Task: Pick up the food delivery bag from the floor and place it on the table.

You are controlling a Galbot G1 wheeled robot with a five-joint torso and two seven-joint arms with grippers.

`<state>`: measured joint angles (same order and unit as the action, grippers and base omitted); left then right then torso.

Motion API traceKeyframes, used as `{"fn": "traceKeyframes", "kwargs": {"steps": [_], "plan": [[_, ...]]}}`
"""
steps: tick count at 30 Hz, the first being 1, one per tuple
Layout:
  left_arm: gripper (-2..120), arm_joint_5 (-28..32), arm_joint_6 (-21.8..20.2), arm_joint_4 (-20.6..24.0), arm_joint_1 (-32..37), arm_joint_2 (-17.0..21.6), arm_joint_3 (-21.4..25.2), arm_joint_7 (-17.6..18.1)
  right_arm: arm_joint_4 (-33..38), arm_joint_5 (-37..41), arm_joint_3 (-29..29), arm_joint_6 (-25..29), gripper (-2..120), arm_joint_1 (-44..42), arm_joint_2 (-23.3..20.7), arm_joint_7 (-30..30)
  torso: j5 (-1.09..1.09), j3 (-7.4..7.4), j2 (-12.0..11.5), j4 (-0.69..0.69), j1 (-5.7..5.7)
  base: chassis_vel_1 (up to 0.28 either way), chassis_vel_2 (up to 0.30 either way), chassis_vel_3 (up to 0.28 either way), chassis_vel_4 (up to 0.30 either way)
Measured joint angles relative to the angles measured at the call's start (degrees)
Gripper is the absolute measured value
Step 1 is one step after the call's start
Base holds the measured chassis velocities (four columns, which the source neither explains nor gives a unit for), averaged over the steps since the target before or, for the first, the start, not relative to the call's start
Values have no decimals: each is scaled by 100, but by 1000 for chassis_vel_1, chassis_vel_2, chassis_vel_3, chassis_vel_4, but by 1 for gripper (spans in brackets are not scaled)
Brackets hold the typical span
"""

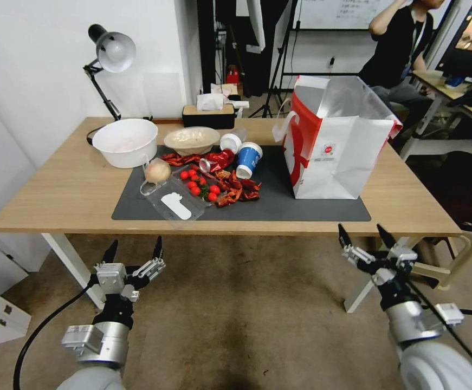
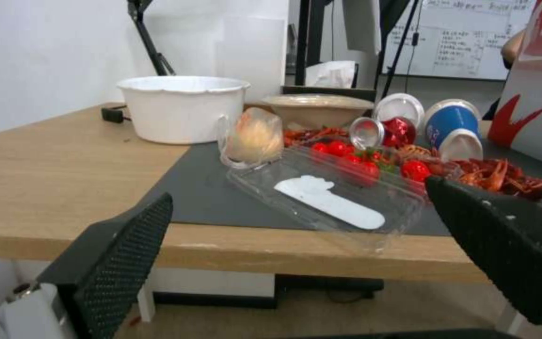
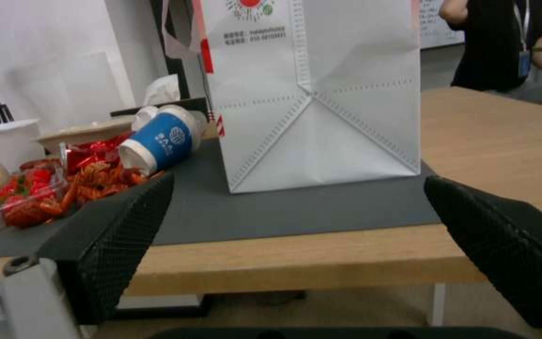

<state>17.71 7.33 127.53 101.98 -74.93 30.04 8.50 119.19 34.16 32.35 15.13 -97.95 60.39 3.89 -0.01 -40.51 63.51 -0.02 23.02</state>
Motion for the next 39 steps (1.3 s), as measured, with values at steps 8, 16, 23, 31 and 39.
{"fn": "traceKeyframes", "kwargs": {"steps": [8,16,23,31,39], "plan": [[100,23,38,-36,-38,-30,-7,-18,-83,4,-93,30,100,8,71,-76,0,0,0,0,0,0,0,0,0],[100,-20,49,-94,-30,-28,-9,11,-185,-9,-162,82,100,48,121,-102,1,0,0,0,0,0,0,0,0],[100,-12,84,-113,-38,-14,0,9,-216,17,-156,87,100,71,115,-132,0,0,0,0,0,0,0,0,0],[100,-61,94,-133,-27,-39,-6,16,-237,26,-200,95,100,133,126,-143,1,0,-1,0,0,0,0,0,0],[100,-139,77,-162,-34,-50,0,26,-259,45,-202,92,100,198,77,-128,1,0,-1,0,1,0,0,0,0]]}}
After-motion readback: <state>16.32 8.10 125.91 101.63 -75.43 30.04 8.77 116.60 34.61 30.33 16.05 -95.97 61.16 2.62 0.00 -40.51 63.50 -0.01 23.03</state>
